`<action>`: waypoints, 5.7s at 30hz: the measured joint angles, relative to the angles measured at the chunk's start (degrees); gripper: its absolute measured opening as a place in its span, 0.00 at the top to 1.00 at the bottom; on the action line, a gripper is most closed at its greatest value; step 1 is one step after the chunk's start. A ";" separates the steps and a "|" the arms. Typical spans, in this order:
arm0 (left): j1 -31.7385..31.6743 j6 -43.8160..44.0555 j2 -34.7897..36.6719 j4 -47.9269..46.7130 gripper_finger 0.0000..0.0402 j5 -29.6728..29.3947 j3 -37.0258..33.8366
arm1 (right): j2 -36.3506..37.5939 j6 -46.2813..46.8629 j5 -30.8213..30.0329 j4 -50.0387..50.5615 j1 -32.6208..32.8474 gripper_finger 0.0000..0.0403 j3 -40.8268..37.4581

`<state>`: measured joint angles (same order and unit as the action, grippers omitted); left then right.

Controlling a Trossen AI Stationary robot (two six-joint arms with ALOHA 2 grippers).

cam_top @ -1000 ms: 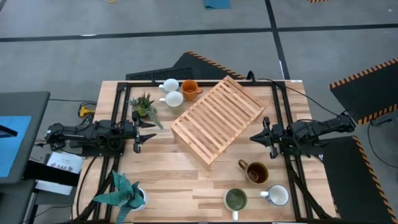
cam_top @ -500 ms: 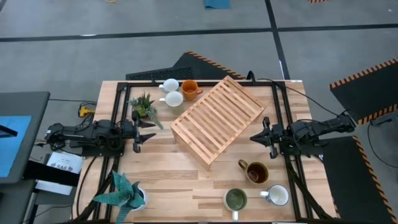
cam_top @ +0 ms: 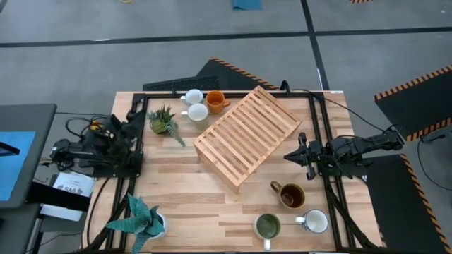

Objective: Place coffee mugs
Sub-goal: Put the light green mug on the shelf

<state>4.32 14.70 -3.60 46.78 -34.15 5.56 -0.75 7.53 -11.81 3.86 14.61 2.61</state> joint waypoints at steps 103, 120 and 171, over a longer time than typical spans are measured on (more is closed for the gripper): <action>-40.05 8.03 -89.30 -87.28 0.86 24.92 63.54 | 0.00 0.00 0.00 -0.01 -0.02 0.89 -0.02; -40.04 -0.26 -85.53 -109.23 0.99 19.77 87.34 | 0.00 0.00 0.00 -0.02 0.00 0.89 -0.02; -25.97 -1.75 -118.16 -94.85 0.93 27.33 127.36 | 0.02 0.02 0.00 0.00 -0.01 0.89 0.00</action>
<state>-21.65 12.95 -121.75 -48.07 -6.82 132.92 -0.73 7.55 -11.81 3.86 14.60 2.61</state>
